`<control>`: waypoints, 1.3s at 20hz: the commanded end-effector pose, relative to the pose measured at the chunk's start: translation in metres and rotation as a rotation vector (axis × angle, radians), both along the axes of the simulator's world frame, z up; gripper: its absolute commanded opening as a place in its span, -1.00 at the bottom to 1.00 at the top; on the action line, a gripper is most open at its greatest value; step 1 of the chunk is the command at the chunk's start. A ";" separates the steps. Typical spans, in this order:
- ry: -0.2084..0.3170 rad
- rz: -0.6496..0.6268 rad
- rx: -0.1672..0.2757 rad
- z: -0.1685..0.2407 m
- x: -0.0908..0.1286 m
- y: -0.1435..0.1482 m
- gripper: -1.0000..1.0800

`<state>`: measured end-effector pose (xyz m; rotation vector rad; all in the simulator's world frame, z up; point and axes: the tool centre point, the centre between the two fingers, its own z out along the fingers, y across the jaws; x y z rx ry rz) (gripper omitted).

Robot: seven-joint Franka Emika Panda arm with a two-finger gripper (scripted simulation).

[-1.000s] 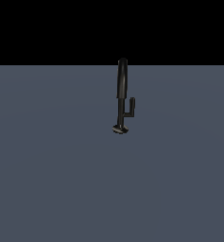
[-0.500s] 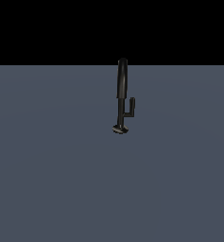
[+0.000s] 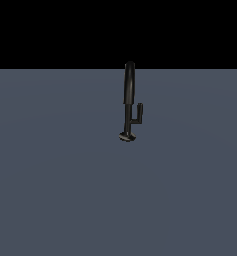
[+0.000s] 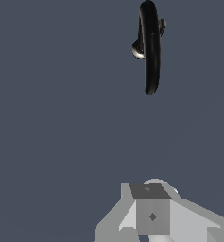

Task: Turn on the faucet by rotating a designated handle.

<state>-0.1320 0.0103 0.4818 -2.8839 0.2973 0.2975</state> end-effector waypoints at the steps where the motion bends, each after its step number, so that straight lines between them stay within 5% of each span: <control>1: 0.033 -0.035 0.033 -0.004 0.015 -0.002 -1.00; 26: 0.377 -0.397 0.378 -0.078 0.154 -0.042 -1.00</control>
